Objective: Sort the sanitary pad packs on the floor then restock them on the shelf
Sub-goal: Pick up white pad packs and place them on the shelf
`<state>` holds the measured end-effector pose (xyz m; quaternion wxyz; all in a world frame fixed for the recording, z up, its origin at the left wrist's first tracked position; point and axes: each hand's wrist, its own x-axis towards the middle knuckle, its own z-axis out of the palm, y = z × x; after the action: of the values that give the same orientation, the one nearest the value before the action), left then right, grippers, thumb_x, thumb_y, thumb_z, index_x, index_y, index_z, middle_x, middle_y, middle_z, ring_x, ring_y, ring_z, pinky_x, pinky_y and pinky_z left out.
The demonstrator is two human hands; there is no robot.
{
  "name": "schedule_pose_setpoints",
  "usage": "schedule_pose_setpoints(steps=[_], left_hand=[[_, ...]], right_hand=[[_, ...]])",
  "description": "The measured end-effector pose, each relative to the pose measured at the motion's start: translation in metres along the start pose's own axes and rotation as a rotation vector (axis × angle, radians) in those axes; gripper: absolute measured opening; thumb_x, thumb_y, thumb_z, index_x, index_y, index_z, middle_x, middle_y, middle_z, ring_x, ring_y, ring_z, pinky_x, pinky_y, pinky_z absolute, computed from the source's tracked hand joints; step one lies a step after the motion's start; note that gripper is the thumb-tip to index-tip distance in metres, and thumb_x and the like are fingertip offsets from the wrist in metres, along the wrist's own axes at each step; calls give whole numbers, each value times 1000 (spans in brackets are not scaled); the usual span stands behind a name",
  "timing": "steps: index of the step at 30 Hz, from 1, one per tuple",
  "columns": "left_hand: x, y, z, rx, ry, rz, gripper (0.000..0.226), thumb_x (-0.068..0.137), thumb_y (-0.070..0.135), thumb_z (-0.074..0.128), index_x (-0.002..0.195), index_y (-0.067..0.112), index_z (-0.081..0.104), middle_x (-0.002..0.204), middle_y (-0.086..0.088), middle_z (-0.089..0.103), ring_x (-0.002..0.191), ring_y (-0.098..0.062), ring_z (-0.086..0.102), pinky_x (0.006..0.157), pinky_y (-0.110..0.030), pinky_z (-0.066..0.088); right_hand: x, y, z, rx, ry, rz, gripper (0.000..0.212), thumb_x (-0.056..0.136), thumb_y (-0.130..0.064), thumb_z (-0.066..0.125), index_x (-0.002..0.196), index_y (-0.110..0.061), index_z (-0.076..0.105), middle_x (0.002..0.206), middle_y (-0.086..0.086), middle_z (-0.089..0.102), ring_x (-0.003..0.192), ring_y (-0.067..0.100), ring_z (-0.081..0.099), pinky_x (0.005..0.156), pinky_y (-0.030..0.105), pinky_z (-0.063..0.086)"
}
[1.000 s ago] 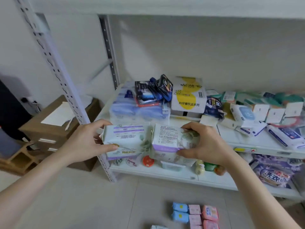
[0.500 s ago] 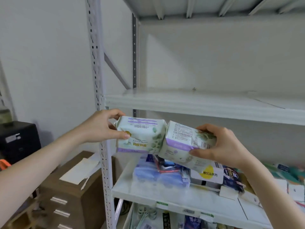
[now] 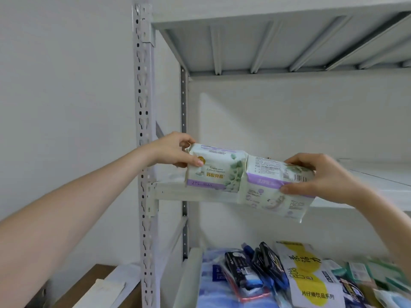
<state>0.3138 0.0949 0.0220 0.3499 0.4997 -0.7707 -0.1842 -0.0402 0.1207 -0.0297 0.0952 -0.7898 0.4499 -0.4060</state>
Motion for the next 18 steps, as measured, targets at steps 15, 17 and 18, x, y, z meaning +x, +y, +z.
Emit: schedule_pose_setpoints(steps=[15, 17, 18], left_hand=[[184, -47, -37, -137, -73, -99, 50, 73, 14, 84, 116, 9, 59, 108, -7, 73, 96, -22, 72, 78, -32, 60], [205, -62, -38, -141, -74, -126, 49, 73, 14, 84, 115, 9, 60, 106, -6, 74, 96, -22, 72, 82, -35, 59], [216, -70, -37, -144, -72, -139, 48, 73, 14, 84, 114, 10, 60, 104, -6, 74, 95, -22, 72, 82, -35, 59]], right_hand=[[164, 44, -4, 27, -64, 1, 38, 63, -17, 88, 96, -14, 69, 88, 2, 75, 75, 15, 71, 64, 24, 56], [184, 53, 4, 31, -83, 13, 38, 64, -17, 87, 97, -13, 69, 89, 3, 75, 77, 17, 72, 66, 26, 57], [195, 57, 9, 28, -94, 19, 37, 64, -17, 87, 97, -13, 69, 89, 4, 74, 78, 18, 72, 67, 28, 58]])
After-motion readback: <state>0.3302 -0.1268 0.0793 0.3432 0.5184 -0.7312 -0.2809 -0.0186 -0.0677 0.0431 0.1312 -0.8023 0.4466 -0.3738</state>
